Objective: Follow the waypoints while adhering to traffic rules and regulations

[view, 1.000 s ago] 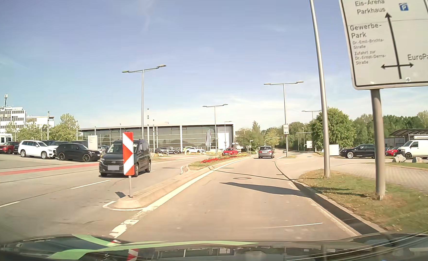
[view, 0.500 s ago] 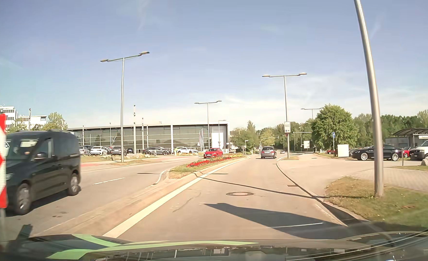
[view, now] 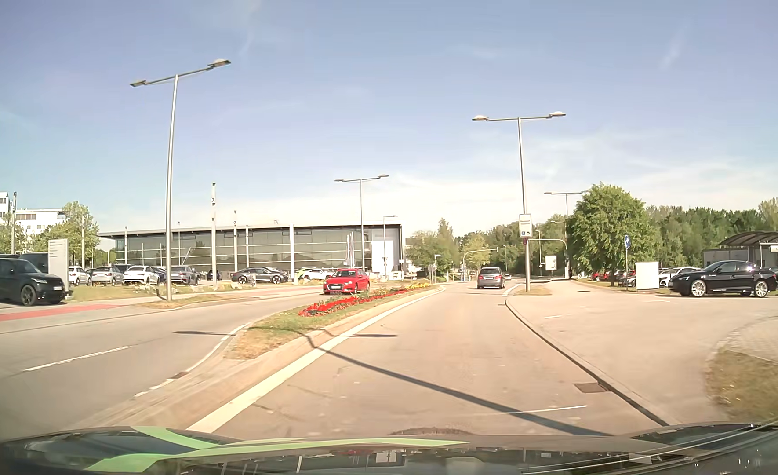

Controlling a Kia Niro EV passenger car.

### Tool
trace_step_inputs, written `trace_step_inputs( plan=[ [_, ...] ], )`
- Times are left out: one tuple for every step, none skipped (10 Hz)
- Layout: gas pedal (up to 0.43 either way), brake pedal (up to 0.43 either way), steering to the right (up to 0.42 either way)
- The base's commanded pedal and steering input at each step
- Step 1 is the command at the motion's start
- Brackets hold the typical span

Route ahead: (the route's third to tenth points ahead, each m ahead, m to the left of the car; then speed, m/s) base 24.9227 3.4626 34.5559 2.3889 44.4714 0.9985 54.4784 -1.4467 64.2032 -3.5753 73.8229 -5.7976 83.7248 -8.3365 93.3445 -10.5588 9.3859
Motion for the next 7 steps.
trace_step_inputs(
  plan=[
    [0.15,0.0,0.021],
    [0.15,0.0,0.022],
    [0.15,0.0,0.024],
    [0.13,0.0,0.024],
    [0.098,0.0,0.026],
    [0.087,0.0,0.027],
    [0.087,0.0,0.027]
  ],
)
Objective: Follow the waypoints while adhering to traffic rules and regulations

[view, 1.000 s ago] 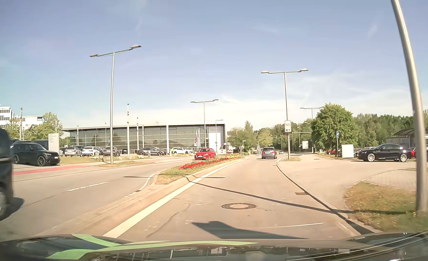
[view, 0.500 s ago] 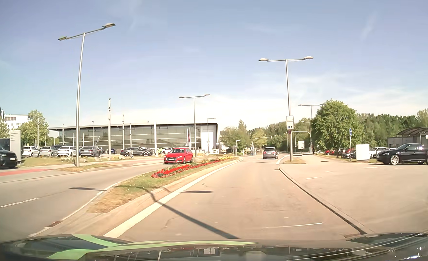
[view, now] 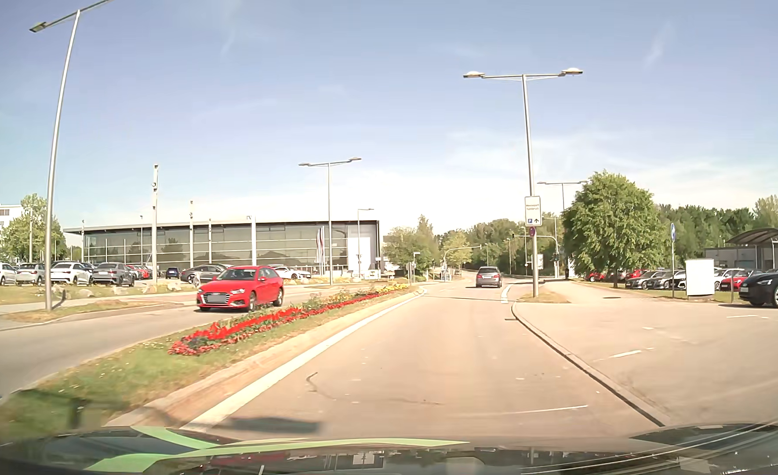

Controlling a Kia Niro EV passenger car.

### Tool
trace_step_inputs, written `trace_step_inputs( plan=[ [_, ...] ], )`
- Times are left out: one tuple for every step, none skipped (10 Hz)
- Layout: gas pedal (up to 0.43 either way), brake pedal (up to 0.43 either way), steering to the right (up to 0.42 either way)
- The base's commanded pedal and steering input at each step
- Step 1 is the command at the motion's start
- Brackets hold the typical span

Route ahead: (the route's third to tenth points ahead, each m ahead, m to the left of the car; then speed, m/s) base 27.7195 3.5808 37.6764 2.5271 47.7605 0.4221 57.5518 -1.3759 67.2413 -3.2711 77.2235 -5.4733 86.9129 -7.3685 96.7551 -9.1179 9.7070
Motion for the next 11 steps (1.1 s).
trace_step_inputs(
  plan=[
    [0.087,0.0,0.027],
    [0.087,0.0,0.027],
    [0.087,0.0,0.027],
    [0.087,0.0,0.027],
    [0.087,0.0,0.027],
    [0.087,0.0,0.026],
    [0.087,0.0,0.025],
    [0.087,0.0,0.025],
    [0.087,0.0,0.024],
    [0.087,0.0,0.024],
    [0.087,0.0,0.022]
  ],
)
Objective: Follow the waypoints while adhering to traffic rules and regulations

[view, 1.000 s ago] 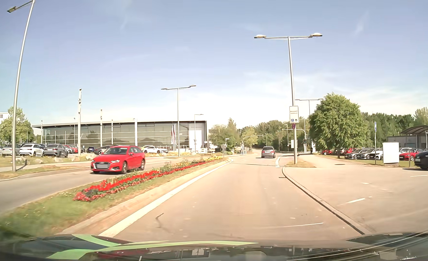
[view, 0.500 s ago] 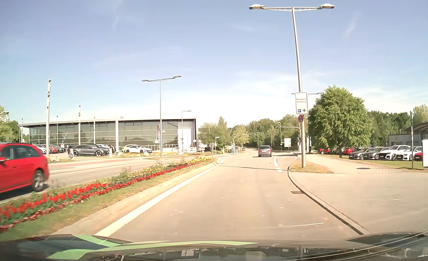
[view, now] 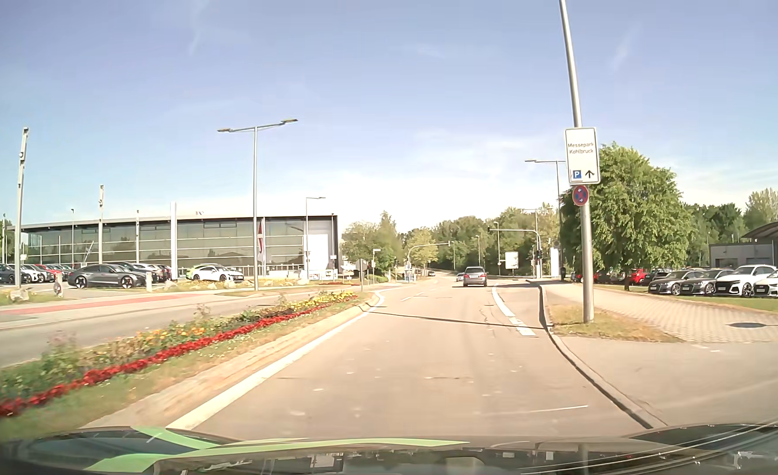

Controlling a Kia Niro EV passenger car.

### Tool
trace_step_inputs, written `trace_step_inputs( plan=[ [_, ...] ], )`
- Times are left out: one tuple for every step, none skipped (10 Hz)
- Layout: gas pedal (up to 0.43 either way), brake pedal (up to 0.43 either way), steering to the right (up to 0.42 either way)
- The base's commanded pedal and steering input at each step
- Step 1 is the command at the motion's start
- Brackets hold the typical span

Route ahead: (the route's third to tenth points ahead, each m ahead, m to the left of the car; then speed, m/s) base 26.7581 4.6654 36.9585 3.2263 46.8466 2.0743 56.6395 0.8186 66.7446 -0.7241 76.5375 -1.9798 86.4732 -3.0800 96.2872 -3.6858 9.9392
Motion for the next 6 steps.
trace_step_inputs(
  plan=[
    [0.087,0.0,0.021],
    [0.087,0.0,0.021],
    [0.087,0.0,0.021],
    [0.087,0.0,0.021],
    [0.087,0.0,0.021],
    [0.087,0.0,0.021]
  ],
)
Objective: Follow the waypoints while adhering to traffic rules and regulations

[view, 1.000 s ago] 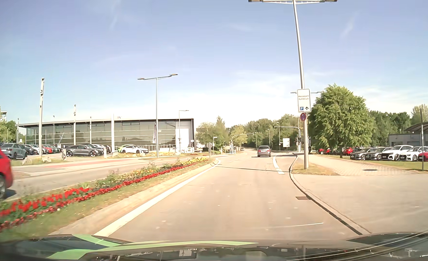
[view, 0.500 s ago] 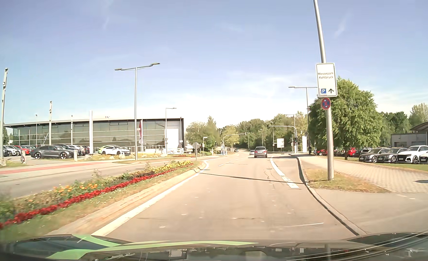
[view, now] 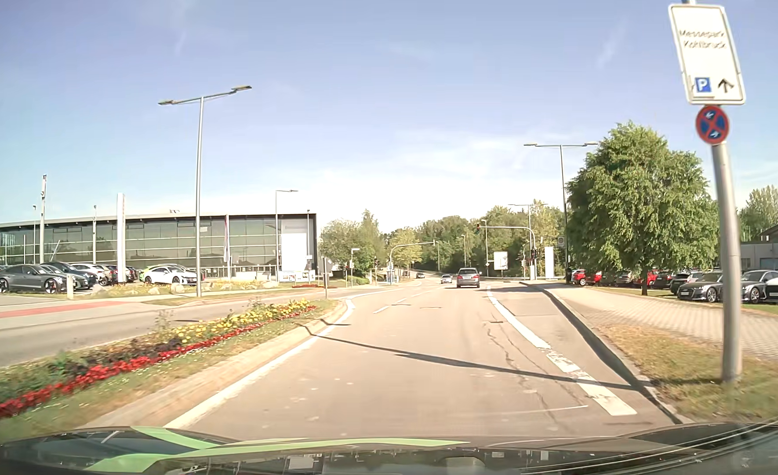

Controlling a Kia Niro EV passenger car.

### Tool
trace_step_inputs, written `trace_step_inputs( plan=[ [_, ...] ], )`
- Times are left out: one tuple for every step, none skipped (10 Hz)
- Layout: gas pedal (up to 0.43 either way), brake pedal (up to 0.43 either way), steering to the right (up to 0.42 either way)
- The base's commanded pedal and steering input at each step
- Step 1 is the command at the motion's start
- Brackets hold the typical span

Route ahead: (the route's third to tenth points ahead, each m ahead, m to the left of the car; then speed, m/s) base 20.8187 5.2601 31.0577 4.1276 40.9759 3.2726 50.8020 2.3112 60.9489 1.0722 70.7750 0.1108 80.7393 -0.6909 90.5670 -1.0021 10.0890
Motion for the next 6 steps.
trace_step_inputs(
  plan=[
    [0.087,0.0,0.023],
    [0.087,0.0,0.024],
    [0.087,0.0,0.024],
    [0.087,0.0,0.024],
    [0.087,0.0,0.024],
    [0.0,0.0,0.024]
  ],
)
